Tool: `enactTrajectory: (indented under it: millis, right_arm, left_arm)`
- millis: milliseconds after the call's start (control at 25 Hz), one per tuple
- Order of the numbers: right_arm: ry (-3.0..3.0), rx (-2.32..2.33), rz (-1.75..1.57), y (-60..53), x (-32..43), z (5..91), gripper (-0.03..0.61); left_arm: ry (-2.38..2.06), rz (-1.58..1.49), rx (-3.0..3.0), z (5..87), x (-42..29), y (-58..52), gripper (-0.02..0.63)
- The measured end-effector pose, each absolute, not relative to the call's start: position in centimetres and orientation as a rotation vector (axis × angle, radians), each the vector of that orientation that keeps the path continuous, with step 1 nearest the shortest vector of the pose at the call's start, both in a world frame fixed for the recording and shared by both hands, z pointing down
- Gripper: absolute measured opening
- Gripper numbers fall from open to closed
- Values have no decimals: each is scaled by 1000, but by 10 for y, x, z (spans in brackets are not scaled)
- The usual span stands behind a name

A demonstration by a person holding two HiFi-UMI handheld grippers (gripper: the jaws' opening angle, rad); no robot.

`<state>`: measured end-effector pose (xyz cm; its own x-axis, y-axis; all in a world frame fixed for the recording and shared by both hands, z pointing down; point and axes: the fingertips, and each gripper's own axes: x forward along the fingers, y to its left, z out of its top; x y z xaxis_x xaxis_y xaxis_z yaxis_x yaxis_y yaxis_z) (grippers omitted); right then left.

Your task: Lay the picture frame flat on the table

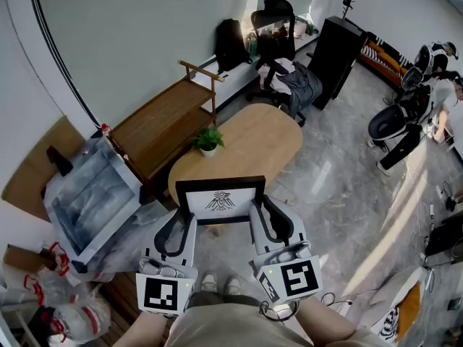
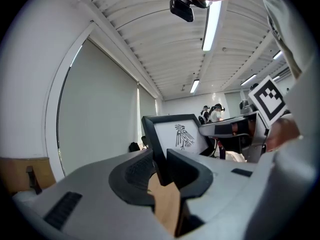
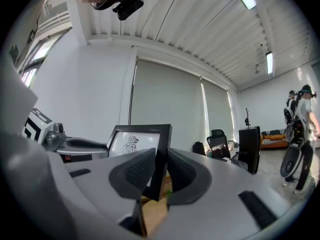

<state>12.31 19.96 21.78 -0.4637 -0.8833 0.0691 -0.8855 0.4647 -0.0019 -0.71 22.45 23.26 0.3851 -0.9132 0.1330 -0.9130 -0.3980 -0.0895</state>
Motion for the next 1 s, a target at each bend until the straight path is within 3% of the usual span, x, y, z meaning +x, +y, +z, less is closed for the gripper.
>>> enactTrajectory:
  millis: [1000]
  right_arm:
    - [-2691,1521,57,204,142,228,55]
  left_arm:
    - [1768,-250,-2565,244,13,235,83]
